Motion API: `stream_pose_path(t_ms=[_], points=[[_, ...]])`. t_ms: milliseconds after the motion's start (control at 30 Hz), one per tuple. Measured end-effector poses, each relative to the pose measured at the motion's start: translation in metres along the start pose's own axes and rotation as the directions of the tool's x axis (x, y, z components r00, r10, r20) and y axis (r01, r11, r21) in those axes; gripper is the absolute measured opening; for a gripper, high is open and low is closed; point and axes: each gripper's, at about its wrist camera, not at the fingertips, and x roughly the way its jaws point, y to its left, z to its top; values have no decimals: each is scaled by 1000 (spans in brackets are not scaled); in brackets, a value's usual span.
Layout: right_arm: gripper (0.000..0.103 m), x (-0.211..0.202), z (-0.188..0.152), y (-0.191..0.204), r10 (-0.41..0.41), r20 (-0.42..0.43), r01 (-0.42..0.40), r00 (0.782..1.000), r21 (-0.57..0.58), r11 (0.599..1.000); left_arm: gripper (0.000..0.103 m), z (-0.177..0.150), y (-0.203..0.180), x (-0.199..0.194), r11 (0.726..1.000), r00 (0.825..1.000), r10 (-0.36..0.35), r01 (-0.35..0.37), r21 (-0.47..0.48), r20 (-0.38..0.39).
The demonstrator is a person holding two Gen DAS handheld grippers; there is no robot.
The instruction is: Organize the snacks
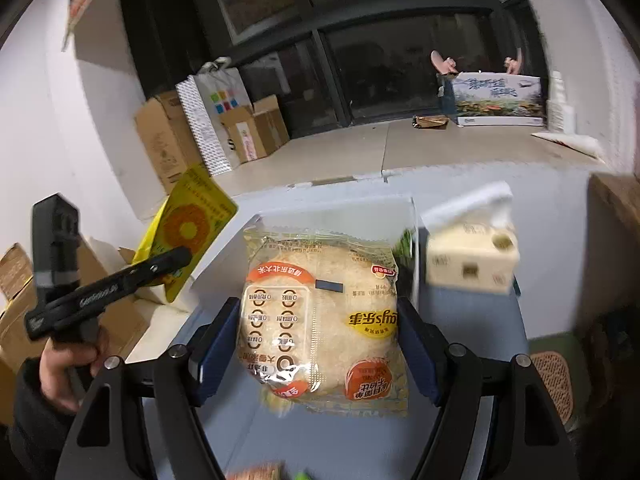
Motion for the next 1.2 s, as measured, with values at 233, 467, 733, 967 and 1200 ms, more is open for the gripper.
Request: stream_pose_path(t_ms=[233,467,733,967,1200], points=[[79,84,55,-5,-81,-116,75,990,-57,996,28,25,24,53,997,995,72,-72,-2,-65],[103,118,76,-18,-140,-144,135,980,-48,990,103,26,52,77,990,984,133,-138,-40,-116],[103,108,73,-14,-132,-120,127,984,-49,991,103,20,59,55,990,989,122,-128,-58,-89],[103,55,61,4,-31,-21,30,999,-41,999,103,5,34,7,997,997,80,-80,19,-23],[103,-25,2,26,109,70,-104,992,-61,993,103,-50,-12,-60,994,999,-16,12,111,35]])
